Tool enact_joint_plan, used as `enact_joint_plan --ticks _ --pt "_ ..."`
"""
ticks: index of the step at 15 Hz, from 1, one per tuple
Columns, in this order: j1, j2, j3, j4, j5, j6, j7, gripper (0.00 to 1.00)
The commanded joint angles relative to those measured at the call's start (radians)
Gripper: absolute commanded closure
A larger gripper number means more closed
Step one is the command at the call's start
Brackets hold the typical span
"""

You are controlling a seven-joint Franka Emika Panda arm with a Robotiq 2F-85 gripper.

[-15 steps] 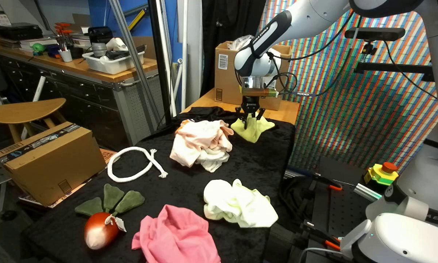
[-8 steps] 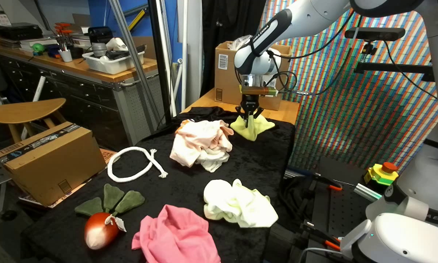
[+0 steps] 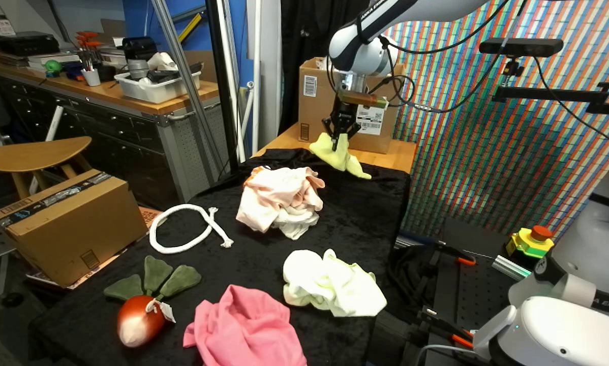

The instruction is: Pile the t-shirts, towels, rope and radish together

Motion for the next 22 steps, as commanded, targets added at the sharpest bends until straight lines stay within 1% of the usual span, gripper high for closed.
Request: enact_joint_plan --ticks 1,5,9,15,18,22 --pt "-0.007 -0.094 0.018 -0.008 0.018 0.013 -0.084 0.97" --pt "0.010 -0.157 0.029 0.006 0.009 0.028 -0.142 0.97" --pt "0.043 -0.185 0.053 0.033 -0.008 0.050 -0.185 0.96" --pt "0.106 -0.189 0.098 0.068 -0.027 0.107 -0.223 0.97" --pt "0.136 -0.180 0.121 0.069 -0.034 0.158 -0.239 0.97" --pt "0.164 -0.183 0.147 0.062 -0.040 0.198 -0.269 0.97"
